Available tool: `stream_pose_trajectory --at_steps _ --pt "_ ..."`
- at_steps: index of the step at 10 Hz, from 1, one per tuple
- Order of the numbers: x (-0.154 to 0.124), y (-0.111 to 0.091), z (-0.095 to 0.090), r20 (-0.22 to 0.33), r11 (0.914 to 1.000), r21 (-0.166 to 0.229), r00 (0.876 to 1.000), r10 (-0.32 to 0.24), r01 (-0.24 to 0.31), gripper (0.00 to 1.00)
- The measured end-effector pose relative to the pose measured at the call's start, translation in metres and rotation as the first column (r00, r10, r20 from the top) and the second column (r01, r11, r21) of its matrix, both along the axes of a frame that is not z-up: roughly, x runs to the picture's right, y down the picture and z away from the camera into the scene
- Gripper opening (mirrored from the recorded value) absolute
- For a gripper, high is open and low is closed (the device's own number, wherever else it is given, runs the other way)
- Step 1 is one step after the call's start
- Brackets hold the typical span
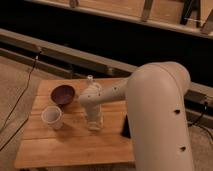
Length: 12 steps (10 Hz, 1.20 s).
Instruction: Wipe the white sponge on the table
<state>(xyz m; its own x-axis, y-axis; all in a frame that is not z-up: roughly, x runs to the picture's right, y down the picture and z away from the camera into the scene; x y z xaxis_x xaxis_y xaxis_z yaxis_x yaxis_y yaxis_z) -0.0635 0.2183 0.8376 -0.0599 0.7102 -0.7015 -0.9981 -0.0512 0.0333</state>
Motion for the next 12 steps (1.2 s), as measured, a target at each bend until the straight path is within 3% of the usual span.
stream_pose_trajectory --at_steps 1,3,7,10,12 --pt "0.002 0.000 0.000 -0.002 1.0000 0.001 1.000 0.003 -0.003 0.08" --pt "0.005 -0.001 -0.001 -0.008 1.0000 0.003 1.000 0.008 -0.008 0.00" --pt "0.011 0.001 -0.013 -0.013 0.9999 0.003 1.000 0.013 -0.013 0.00" --pt "0.019 0.016 -0.024 -0.012 0.9996 -0.027 1.000 0.010 -0.010 0.00" --pt "0.015 0.033 -0.030 0.012 0.9975 -0.066 1.000 -0.026 0.027 0.00"
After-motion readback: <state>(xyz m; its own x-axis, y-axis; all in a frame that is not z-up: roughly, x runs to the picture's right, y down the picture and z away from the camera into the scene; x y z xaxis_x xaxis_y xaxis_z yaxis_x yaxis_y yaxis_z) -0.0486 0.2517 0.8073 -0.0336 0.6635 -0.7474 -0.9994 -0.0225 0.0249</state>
